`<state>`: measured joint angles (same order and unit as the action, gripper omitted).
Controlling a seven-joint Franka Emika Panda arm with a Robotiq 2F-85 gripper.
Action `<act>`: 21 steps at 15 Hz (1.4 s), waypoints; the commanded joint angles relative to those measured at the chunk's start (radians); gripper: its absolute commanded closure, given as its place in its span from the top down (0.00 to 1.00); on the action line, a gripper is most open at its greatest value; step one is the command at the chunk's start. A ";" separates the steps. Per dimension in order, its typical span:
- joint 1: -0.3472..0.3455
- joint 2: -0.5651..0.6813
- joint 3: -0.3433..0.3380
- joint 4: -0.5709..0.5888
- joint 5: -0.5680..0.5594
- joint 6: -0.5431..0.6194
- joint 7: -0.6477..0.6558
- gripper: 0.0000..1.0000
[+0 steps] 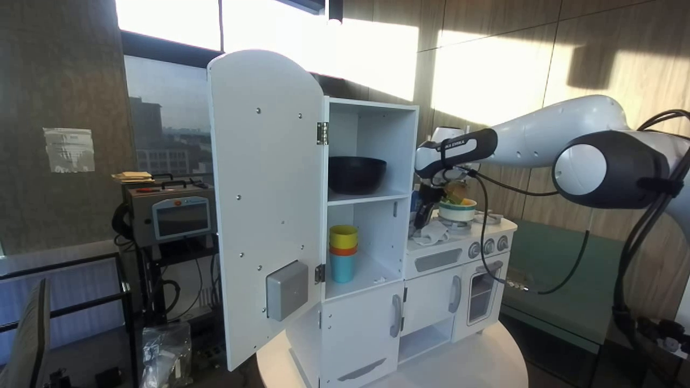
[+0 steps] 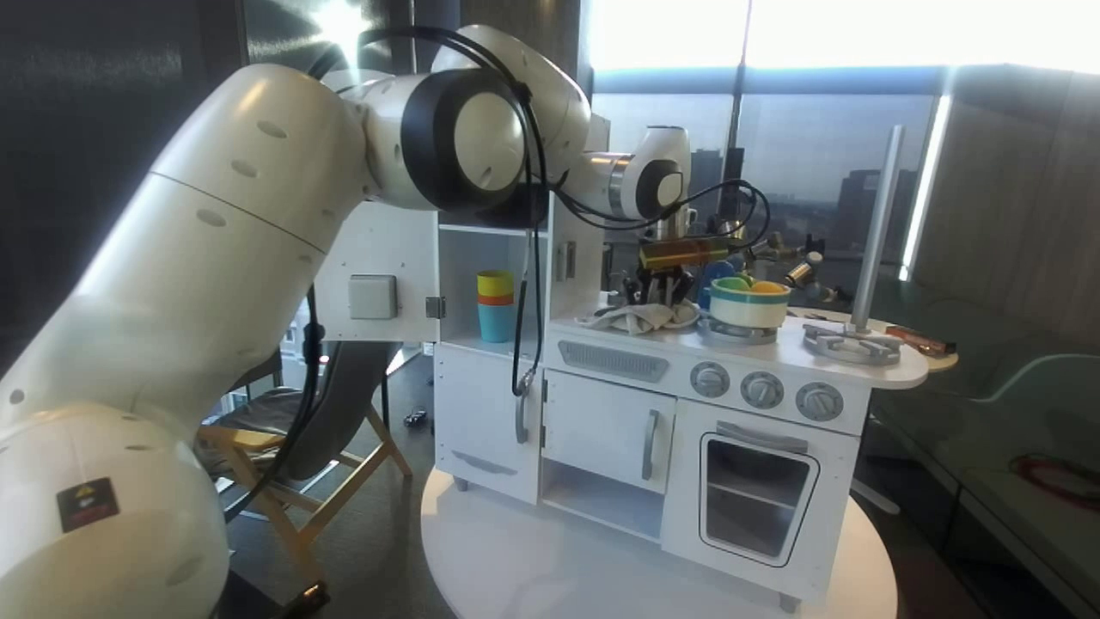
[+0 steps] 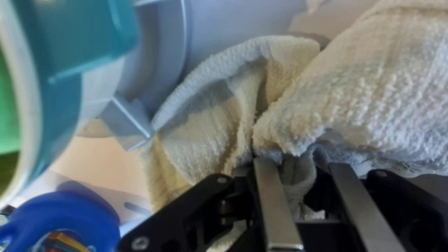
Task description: Use the towel to clean the sink
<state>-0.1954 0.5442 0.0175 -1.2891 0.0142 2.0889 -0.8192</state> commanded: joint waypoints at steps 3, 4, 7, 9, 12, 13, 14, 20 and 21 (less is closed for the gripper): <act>-0.027 -0.059 -0.026 -0.074 0.000 -0.051 0.030 0.08; -0.028 -0.077 -0.018 -0.093 0.011 -0.087 0.021 0.08; -0.034 -0.087 0.006 -0.098 0.067 -0.165 -0.016 0.08; -0.033 -0.060 0.016 -0.059 0.106 -0.165 -0.016 0.08; -0.015 -0.032 0.023 -0.039 0.109 -0.127 -0.020 0.08; -0.007 -0.013 0.026 -0.019 0.100 -0.119 -0.021 0.08; 0.000 -0.006 0.026 -0.011 0.089 -0.103 -0.023 0.08; 0.034 -0.038 -0.012 -0.013 -0.035 -0.090 0.023 0.07; 0.038 -0.059 -0.019 -0.028 -0.060 -0.096 0.037 0.07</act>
<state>-0.1830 0.5274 0.0317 -1.3085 0.0180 1.9965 -0.8184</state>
